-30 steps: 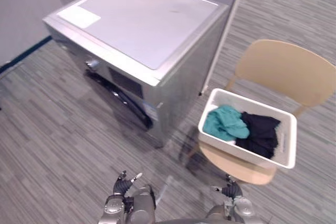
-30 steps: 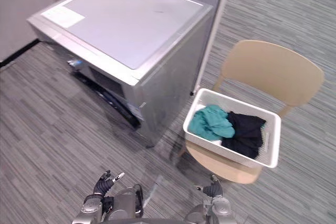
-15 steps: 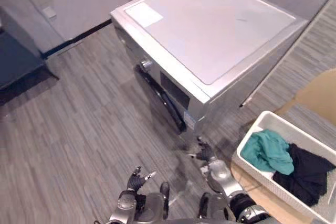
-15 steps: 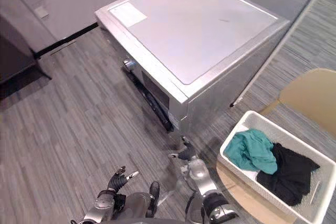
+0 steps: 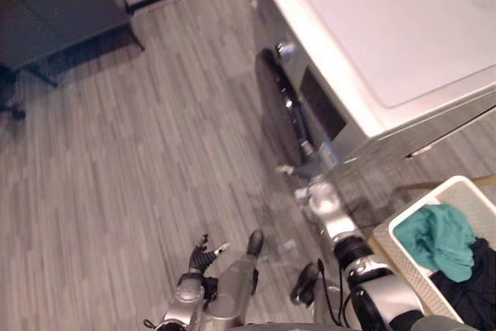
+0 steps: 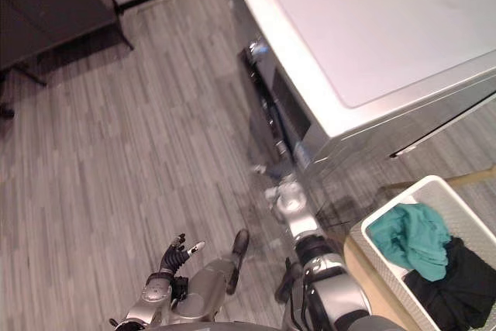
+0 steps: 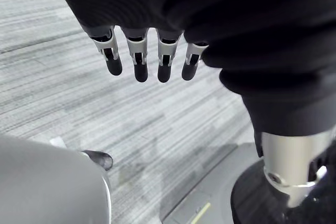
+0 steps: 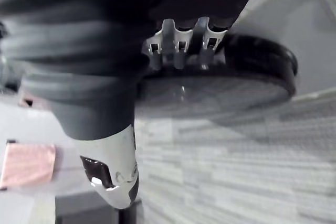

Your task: Pick up the laundry basket with both hands and put the clothes into the washing machine.

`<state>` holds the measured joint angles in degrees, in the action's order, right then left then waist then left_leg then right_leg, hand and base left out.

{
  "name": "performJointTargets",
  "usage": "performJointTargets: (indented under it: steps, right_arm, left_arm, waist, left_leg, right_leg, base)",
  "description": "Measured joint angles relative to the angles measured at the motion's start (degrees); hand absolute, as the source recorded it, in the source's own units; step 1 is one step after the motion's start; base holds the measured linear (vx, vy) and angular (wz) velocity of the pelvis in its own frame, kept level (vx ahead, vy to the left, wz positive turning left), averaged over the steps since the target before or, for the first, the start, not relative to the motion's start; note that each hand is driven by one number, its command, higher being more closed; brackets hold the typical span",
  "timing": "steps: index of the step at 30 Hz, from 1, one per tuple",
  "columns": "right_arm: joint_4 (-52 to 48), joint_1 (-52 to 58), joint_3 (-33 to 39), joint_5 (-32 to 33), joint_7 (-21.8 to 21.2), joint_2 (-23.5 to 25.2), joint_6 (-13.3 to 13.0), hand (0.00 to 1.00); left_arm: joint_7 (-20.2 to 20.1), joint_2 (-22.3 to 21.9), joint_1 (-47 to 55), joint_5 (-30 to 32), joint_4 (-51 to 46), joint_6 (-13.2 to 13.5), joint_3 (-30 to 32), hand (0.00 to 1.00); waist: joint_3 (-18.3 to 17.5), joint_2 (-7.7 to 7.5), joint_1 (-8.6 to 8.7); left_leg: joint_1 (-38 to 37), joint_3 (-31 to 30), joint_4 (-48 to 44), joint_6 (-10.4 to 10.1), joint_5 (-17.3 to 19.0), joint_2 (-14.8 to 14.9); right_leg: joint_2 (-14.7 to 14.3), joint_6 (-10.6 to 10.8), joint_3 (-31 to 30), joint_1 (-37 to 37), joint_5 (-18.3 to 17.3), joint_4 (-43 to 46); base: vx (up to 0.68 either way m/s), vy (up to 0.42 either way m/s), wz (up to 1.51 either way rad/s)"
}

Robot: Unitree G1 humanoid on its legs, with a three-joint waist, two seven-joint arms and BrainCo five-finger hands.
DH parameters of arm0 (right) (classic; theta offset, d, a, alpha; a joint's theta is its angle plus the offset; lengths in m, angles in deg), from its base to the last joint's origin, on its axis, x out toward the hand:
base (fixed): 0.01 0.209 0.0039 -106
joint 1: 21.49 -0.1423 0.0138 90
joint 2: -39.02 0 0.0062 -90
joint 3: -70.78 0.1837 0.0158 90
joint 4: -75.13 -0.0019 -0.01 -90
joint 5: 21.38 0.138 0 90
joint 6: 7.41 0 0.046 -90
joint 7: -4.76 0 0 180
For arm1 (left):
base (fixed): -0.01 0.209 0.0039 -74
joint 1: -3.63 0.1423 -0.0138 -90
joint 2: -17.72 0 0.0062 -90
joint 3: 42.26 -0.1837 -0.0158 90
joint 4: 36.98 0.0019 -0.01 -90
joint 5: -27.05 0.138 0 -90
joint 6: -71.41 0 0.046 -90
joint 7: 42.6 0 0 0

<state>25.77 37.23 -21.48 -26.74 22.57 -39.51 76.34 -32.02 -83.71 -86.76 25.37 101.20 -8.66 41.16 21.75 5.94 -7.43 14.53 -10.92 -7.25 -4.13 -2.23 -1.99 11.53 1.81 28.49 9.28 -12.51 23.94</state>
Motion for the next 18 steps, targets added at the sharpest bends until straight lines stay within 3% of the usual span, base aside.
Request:
performJointTargets:
  steps: [4,10,14,18]
  right_arm:
    - [-1.5,-4.0,1.3,0.2,2.4,-2.4,0.1,0.0]
    - [1.4,-12.0,1.7,1.8,3.7,-3.9,-0.1,0.0]
    - [2.0,-12.6,2.1,4.1,6.1,-4.2,-2.3,0.0]
    - [2.9,-15.1,2.1,7.1,7.6,-5.3,-2.2,0.0]
  left_arm:
    - [0.9,1.2,-0.2,-0.5,-0.4,0.1,0.6,0.0]
    - [0.8,1.3,-0.9,-1.4,-0.7,0.7,0.3,0.0]
    - [0.8,1.3,-2.0,-2.8,-0.9,1.7,-0.3,0.0]
    - [0.8,1.3,-3.5,-3.0,-1.8,1.9,-0.7,0.0]
  waist:
    - [1.2,0.08,-0.22]
    - [1.5,0.25,-2.31]
    - [1.6,0.53,-2.7]
    - [1.8,0.93,-2.84]
  left_leg:
    - [2.1,1.4,1.4,-0.4,-1.7,-0.2]
    - [6.3,1.1,1.5,0.0,-3.7,-0.6]
    - [8.0,-1.2,2.2,-0.2,-4.8,-1.4]
    - [10.9,-4.4,2.5,-1.0,-5.2,-1.6]
  right_leg:
    - [1.7,0.1,-0.1,3.5,-0.7,2.9]
    - [2.7,0.0,-0.1,8.6,-0.6,5.3]
    - [3.8,0.0,2.2,9.8,-1.4,7.0]
    - [4.6,0.1,6.4,11.1,-1.9,7.9]
  base:
    - [-0.2,0.038,0.12]
    - [-0.06,-0.014,0.05]
    - [-0.01,-0.06,0.25]
    - [-0.07,-0.083,0.23]
